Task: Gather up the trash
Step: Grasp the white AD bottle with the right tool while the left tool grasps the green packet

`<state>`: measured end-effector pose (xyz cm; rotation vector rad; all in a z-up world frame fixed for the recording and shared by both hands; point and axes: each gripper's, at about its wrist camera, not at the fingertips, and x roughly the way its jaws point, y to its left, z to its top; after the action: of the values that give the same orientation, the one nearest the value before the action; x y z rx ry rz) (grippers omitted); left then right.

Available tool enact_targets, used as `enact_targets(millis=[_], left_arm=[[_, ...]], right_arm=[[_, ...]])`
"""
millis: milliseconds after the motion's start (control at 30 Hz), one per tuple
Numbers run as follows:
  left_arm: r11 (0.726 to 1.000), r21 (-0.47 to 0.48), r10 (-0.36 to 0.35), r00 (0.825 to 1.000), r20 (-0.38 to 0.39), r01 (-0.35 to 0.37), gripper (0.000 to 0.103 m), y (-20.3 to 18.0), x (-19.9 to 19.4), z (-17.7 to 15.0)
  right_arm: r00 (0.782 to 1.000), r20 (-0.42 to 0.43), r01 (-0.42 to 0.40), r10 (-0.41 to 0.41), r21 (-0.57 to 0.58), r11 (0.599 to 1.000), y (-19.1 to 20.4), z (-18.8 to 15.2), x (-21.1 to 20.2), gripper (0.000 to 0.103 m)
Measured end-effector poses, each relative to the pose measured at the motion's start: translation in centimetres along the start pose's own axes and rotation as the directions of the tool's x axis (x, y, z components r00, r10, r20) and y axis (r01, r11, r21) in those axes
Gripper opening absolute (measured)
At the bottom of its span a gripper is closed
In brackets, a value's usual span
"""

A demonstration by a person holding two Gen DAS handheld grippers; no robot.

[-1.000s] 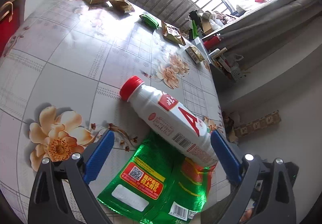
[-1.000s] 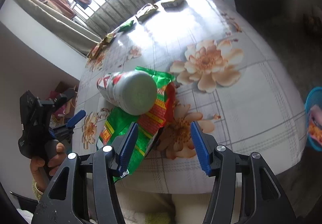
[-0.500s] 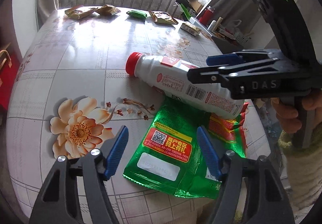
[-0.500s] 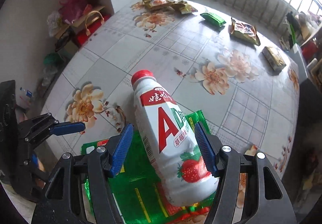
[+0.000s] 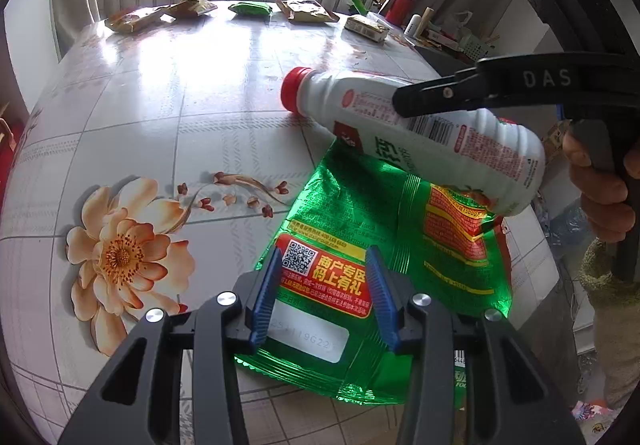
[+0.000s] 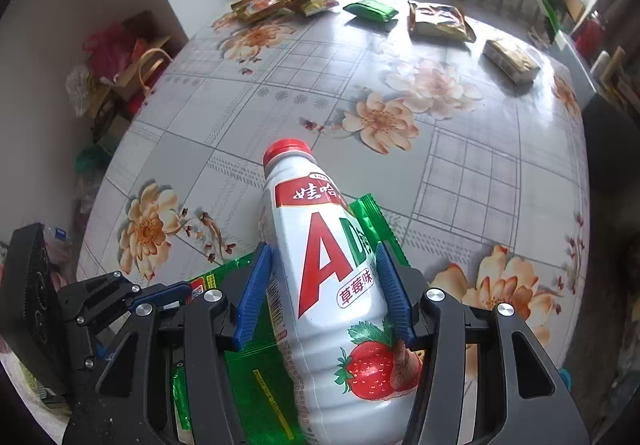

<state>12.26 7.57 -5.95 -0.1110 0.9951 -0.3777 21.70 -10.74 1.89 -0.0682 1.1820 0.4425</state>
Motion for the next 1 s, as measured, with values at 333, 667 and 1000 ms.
enact_targets(millis=[333, 667, 1000], left_arm=[[0.997, 0.063, 0.055, 0.999, 0.003, -0.055, 0.042, -0.9, 0.5, 0.1], [0.980, 0.140, 0.144, 0.990, 0.013, -0.144, 0.042, -2.1, 1.2, -0.2], [0.975, 0.144, 0.168, 0.986, 0.016, -0.168, 0.042, -2.3, 1.3, -0.2]], right_arm=[[0.998, 0.066, -0.023, 0.006, 0.268, 0.963, -6.4, -7.0, -4.5, 0.046], [0.997, 0.077, -0.007, -0.019, 0.326, 0.945, -6.1, -11.1, -5.6, 0.052], [0.999, 0.010, 0.046, -0.049, 0.184, 0.982, -4.7, -9.9, -4.1, 0.054]])
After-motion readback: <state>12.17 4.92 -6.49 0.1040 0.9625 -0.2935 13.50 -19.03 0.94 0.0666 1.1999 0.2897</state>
